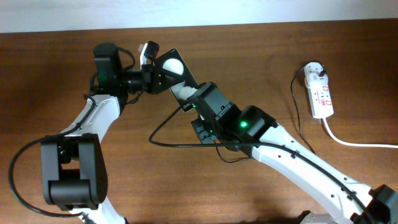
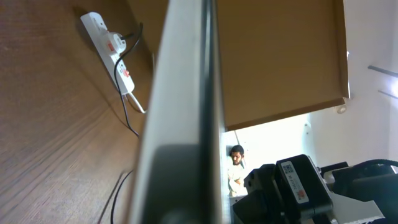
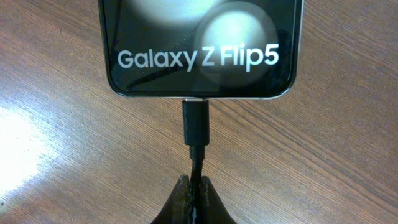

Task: Plug charger to phone and switch on socket

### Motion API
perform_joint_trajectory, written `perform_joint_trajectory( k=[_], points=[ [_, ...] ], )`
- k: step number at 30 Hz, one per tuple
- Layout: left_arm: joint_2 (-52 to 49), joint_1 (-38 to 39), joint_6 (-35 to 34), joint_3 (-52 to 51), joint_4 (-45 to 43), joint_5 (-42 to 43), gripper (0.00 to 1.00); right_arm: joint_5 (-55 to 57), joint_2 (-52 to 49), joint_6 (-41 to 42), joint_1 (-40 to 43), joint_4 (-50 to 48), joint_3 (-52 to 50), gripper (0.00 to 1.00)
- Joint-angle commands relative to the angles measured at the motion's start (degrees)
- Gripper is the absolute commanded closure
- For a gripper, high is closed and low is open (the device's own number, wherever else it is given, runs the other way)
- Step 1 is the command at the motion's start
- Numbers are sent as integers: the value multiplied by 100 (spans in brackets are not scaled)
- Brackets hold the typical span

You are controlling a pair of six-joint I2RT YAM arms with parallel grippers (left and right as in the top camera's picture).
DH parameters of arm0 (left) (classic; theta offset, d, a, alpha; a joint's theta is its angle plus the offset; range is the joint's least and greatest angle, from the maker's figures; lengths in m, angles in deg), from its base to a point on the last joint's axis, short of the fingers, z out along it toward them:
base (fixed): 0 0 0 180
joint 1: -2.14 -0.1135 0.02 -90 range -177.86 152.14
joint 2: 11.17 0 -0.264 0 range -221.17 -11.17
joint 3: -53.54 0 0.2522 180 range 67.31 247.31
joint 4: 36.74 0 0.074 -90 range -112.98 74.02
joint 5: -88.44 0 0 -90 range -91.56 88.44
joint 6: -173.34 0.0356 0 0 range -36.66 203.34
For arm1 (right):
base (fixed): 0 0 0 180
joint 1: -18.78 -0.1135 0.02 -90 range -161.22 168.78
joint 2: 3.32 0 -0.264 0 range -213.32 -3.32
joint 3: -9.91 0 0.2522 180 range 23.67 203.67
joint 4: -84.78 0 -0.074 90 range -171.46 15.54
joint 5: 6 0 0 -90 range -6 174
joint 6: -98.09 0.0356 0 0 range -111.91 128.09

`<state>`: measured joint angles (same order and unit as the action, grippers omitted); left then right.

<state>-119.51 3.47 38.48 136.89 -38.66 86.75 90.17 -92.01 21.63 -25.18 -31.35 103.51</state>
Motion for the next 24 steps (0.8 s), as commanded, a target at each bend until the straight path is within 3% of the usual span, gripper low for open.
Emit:
perform_joint_trajectory(
  k=[1, 2, 4, 5, 8, 10, 12, 14, 16, 19, 24],
  points=[
    [35, -11, -76, 59, -11, 190, 100, 31, -9, -374, 11, 87, 107, 96],
    [35, -11, -76, 59, -11, 188, 100, 35, -9, -459, 11, 79, 109, 94],
    [35, -11, -74, 59, -13, 188, 100, 37, 4, -455, 15, 160, 162, 42],
    [35, -11, -70, 59, -39, 188, 100, 37, 46, -448, 17, 385, 308, 31],
    [35, 2, -173, 59, -785, 188, 100, 70, 330, -258, 15, 1104, 1099, 17],
    [35, 157, -1209, 59, -2159, 164, 100, 229, 769, -258, 15, 1711, 1799, 16],
    [35, 498, -2931, 146, -4586, 26, 100, 247, 1335, -208, 15, 1853, 1974, 12],
    [35, 715, -3580, 372, -5434, 31, 100, 258, 1932, 13, 15, 1847, 1974, 11],
    [35, 925, -3587, 686, -5412, -70, 100, 380, 2516, 48, 15, 1858, 1974, 1],
    [35, 1139, -3519, 1099, -5027, -647, 100, 376, 3147, 190, 15, 1862, 1974, 1],
    [35, 1526, -1692, 1327, -2337, -1753, 100, 304, 3366, 688, 15, 1873, 1971, 1]
  ],
)
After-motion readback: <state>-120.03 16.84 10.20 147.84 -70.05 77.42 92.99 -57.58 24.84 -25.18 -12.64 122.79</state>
